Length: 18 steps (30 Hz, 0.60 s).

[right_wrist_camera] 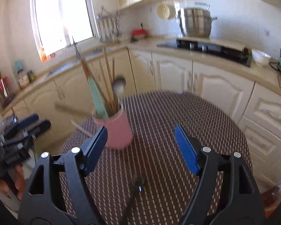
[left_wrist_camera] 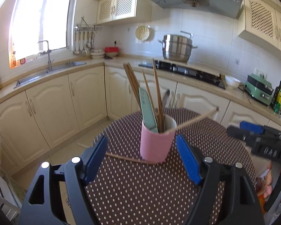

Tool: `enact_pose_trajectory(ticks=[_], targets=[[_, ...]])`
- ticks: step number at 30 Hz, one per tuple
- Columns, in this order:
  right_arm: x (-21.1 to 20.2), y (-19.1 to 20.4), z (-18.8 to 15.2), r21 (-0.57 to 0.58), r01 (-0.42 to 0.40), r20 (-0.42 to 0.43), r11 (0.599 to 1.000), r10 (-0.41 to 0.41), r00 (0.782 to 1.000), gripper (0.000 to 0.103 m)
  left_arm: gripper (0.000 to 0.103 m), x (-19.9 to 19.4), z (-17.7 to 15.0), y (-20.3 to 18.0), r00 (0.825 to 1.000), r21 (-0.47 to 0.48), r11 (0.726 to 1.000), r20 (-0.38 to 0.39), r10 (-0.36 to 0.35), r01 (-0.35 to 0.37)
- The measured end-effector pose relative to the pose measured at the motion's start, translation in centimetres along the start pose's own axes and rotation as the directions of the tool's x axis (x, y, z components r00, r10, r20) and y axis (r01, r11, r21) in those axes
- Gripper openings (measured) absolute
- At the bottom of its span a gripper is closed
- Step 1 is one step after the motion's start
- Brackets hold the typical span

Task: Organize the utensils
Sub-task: 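Move both tools down to the black spork and loose chopstick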

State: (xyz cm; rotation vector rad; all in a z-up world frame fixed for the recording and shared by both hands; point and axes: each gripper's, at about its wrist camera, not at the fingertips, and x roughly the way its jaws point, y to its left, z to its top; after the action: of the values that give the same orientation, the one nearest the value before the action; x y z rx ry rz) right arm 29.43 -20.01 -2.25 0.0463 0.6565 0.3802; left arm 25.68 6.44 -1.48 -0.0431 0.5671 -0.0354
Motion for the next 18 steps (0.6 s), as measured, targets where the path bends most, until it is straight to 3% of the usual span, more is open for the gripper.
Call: enact_pose_trajectory(ticks=[2,7,14,16,18], targets=[[1.3,0.4,-2.0,-0.017,0.001,-0.092,1.0,-0.002,0.996,0.074,0.075,0.7,-1.1,0.1,0.998,-0.004,1.0,-0.06,-0.012,0.012],[4.6,1.5,-7.1,-0.057,-0.009,-0.304,0.998,-0.008,0.953,0.074,0.075,2.3,-4.0,0.7,0.98,-0.025,1.0,-0.196,-0.019,0.014],[7.4,2.7,-10.5,-0.112,-0.009,-0.414,0.994,-0.038,0.91,0.073,0.074,3.4,-6.1,2.5,0.954,-0.086,0.996,-0.298,-0.01,-0.016],[8.1,2.9,-11.0,-0.135,-0.006,-0.427,0.991,-0.053,0.903,0.064,0.074,3.9,-6.4,3.3,0.948,-0.105,0.994,-0.319,-0.003,-0.032],[8.4,3.2,-10.9,-0.172,0.009,-0.406,0.985,-0.079,0.91,0.032,0.074,4.3,-6.3,4.0,0.943,-0.14,0.989,-0.334,-0.013,-0.036]])
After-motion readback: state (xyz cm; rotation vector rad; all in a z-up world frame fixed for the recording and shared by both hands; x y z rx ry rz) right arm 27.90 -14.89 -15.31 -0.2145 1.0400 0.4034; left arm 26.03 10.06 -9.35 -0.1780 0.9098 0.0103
